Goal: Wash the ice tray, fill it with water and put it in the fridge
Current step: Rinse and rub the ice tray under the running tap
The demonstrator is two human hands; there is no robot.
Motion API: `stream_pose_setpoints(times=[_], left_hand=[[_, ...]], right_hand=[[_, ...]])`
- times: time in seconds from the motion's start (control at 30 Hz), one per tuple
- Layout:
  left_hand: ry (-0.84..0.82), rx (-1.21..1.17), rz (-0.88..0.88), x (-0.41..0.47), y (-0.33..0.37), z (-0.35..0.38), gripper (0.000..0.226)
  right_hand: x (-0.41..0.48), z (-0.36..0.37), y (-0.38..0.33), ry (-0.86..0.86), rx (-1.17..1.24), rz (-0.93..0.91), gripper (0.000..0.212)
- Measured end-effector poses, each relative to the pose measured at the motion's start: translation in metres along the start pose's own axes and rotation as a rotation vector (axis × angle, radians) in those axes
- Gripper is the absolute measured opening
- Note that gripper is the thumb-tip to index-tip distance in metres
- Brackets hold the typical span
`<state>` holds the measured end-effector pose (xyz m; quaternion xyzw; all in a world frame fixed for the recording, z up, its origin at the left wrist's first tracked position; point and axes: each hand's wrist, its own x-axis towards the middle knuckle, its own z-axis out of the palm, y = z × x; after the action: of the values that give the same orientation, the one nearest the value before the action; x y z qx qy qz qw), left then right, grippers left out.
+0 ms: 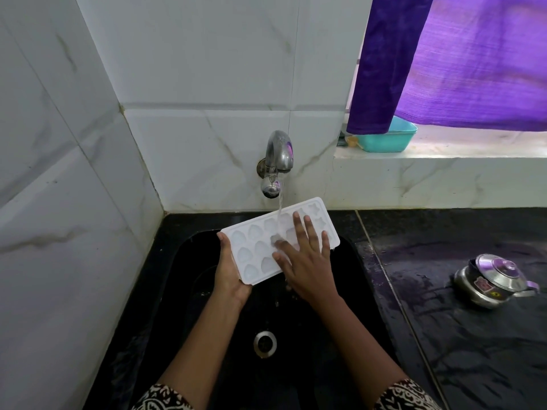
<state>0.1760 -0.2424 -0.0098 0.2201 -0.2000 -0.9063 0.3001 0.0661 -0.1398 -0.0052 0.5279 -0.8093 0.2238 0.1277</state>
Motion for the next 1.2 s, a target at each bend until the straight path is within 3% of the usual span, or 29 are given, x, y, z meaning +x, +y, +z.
stream_pose_setpoints(times=[0.2,0.33,0.5,0.6,0.7,0.83,1.0,1.2], left_hand=[[-0.013,-0.046,0.023,0.001,0.003,0.004,0.085],[-0.004,-0.013,0.002,0.002,0.001,-0.002,0.086],[0.011,-0.042,-0.023,0.004,-0.004,-0.002,0.087],[0.011,-0.015,-0.012,0.003,-0.005,-0.006,0.087],[-0.010,-0.035,-0.010,-0.001,-0.012,-0.002,0.086],[0.028,-0.036,0.036,0.003,-0.004,0.002,0.087],[0.014,0.011,0.022,0.000,-0.004,0.001,0.087],[0.042,-0.011,0.040,0.000,-0.002,-0.003,0.086]], right_hand=[[0.006,0.006,-0.017,-0.044,-0.002,-0.024,0.061],[0.005,0.003,-0.003,0.034,0.011,0.003,0.049],[0.001,0.012,-0.013,-0.019,0.016,-0.006,0.057],[-0.001,0.010,0.004,0.006,0.020,-0.051,0.051],[0.003,0.006,-0.002,0.024,0.014,0.019,0.050],[-0.001,0.008,-0.014,-0.110,0.000,-0.007,0.069],[0.000,0.001,-0.004,-0.043,-0.015,0.060,0.053],[-0.006,0.010,-0.011,-0.221,0.033,-0.022,0.068]])
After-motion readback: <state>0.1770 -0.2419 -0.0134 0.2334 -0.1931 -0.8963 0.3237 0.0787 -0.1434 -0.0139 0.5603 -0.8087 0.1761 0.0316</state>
